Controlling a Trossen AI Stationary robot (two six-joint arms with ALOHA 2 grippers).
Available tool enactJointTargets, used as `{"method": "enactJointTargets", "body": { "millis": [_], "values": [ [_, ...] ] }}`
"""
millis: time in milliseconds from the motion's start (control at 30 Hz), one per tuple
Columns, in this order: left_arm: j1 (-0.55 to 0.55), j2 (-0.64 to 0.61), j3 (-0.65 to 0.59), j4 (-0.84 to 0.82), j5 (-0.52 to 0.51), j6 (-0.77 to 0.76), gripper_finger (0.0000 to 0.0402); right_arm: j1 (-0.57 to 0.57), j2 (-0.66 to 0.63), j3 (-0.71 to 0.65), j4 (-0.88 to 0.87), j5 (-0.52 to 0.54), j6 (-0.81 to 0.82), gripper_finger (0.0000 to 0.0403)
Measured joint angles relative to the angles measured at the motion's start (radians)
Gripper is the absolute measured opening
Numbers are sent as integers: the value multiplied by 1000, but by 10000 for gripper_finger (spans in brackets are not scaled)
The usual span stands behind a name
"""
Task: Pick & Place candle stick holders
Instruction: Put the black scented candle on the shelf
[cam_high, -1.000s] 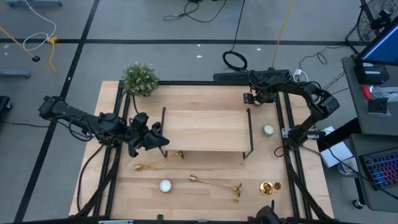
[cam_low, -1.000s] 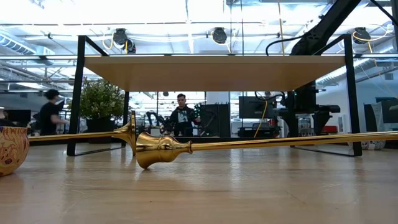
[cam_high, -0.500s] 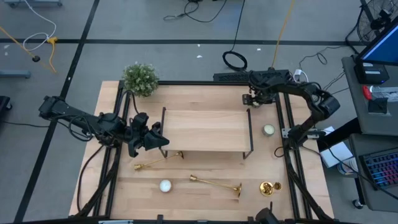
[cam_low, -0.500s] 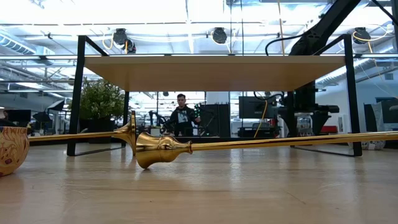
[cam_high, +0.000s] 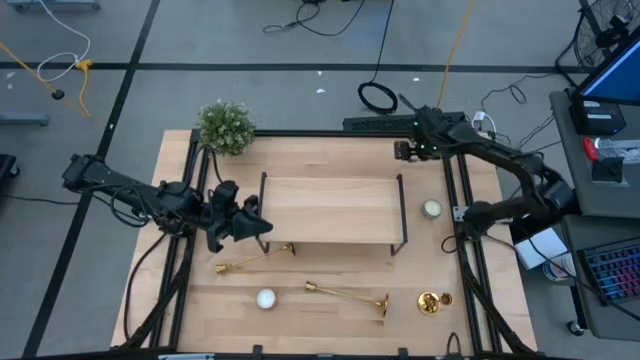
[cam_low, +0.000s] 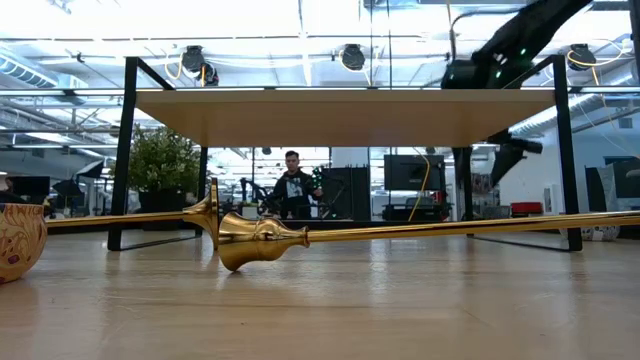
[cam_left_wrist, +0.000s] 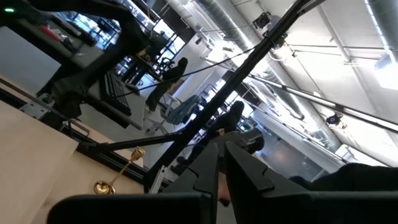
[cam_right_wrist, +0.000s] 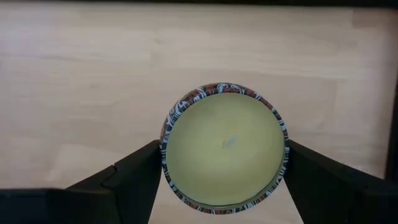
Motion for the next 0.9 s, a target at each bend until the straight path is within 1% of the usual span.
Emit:
{"method": "enactJointTargets", "body": {
  "millis": [67, 300, 500, 700, 900],
  "values": [
    [0, 0, 0, 0, -8, 4, 31, 3, -49, 0, -2, -9, -8, 294],
    [0, 0, 0, 0, -28, 5, 31, 8, -201, 0, 4, -113, -21, 294],
    [0, 0, 0, 1, -54, 2, 31, 33, -300, 0, 55, -199, 33, 294],
    [0, 0, 0, 2, -88, 0, 31, 86, -356, 0, 123, -321, 140, 294],
    [0, 0, 0, 5, -136, 7, 31, 173, -365, 0, 204, -441, 240, 294]
  ]
}}
